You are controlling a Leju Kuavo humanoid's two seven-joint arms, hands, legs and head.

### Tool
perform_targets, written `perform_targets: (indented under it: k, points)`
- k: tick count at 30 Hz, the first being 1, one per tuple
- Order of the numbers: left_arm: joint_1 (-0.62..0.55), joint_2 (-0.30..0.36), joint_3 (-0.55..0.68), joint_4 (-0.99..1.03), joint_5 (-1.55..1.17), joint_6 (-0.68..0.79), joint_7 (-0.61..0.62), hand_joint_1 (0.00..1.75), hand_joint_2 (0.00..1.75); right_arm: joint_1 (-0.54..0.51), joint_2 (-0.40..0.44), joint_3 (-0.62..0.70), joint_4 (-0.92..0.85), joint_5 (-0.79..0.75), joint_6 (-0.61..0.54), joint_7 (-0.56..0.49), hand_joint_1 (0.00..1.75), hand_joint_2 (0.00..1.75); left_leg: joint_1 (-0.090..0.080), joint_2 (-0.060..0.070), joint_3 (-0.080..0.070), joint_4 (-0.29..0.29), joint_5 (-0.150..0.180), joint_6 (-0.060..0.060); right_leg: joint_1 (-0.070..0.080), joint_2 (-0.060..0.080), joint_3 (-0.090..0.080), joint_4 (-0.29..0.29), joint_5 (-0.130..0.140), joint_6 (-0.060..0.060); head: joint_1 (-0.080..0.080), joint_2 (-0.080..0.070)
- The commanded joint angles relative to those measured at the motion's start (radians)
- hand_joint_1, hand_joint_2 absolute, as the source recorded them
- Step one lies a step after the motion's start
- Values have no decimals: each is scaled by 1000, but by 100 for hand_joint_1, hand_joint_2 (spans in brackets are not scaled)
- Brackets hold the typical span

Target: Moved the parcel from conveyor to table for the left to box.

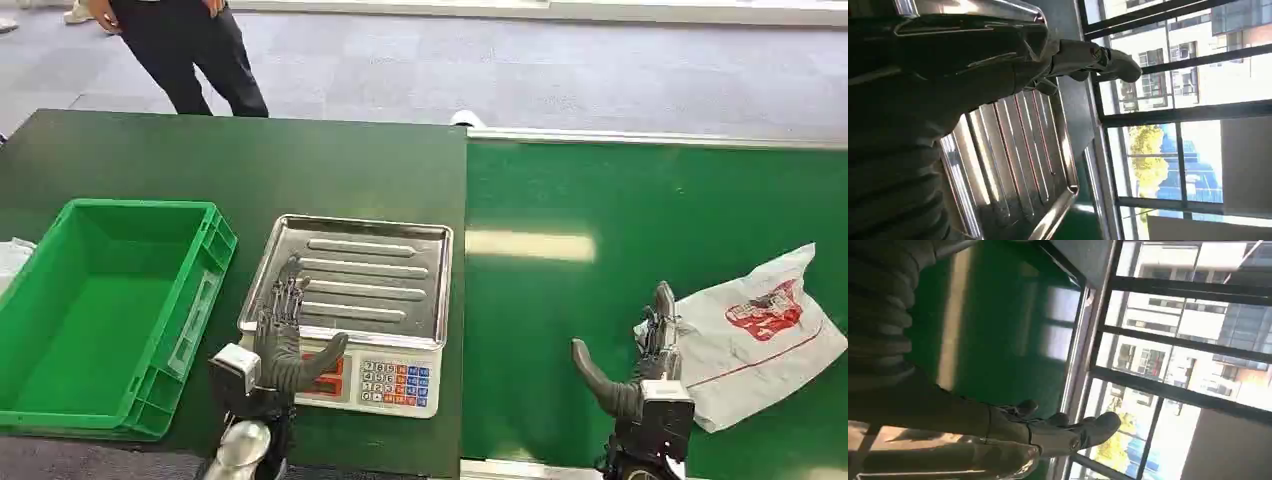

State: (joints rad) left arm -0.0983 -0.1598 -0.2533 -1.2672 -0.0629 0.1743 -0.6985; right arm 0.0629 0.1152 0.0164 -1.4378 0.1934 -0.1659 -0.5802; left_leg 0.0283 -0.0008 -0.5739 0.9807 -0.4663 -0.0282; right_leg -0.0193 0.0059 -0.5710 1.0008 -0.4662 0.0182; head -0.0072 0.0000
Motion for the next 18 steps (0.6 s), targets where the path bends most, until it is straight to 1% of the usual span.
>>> perform_targets:
  k: [1, 6, 7, 8, 9, 11, 13, 14, 18]
  points:
    - [29, 14, 23, -18, 0, -2, 0, 0, 175, -32, -28, -136, 84, 55, -76, 46, 0, 175, -1, 0, 2, -1, 0, 2, 0, 0, 2, -2, 0, -1, 0, 0]
    - [30, 14, 23, -20, 0, -2, 0, 0, 175, -33, -31, -141, 86, 52, -75, 45, 0, 175, 0, 1, 1, -1, 0, 1, 0, 0, 1, -1, 0, -1, 0, 0]
    - [33, 10, 31, -24, 3, 2, 3, 0, 175, -37, -30, -153, 98, 95, -118, 63, 0, 175, -1, 1, 2, -2, 0, 2, 0, 0, 2, -2, 0, -2, 0, 0]
    - [31, 8, 33, -27, 4, 2, 3, 0, 175, -40, -37, -168, 102, 102, -133, 69, 0, 175, 0, 1, 1, -1, 0, 1, 0, 0, 1, -1, 0, -1, 0, 0]
    - [29, 7, 32, -28, 4, 2, 3, 0, 175, -41, -41, -185, 107, 100, -137, 73, 0, 175, -2, 1, 3, -3, 1, 3, -1, 0, 2, -2, 1, -3, 0, 0]
    - [28, 6, 31, -26, 7, 0, 5, 0, 175, -38, -45, -218, 108, 107, -149, 80, 0, 175, -1, 0, 2, -2, 0, 2, 0, -1, 2, -1, 0, -2, 0, 0]
    - [32, 7, 28, -14, 8, 0, 8, 0, 175, -32, -43, -246, 100, 151, -146, 102, 0, 175, -1, -1, 2, -2, 1, 3, 0, -2, 2, -2, 0, -1, 0, 0]
    - [37, 5, 32, -14, 11, 3, 7, 0, 175, -36, -48, -249, 107, 233, -182, 133, 0, 175, -1, -1, 1, -1, 0, 2, -1, -1, 1, -1, 0, -1, 0, 0]
    - [43, 7, 31, -20, 11, 3, 7, 0, 175, -44, -46, -258, 110, 241, -177, 135, 0, 175, -1, 1, 2, -1, 0, 2, -1, 1, 2, -1, 0, -1, 0, 0]
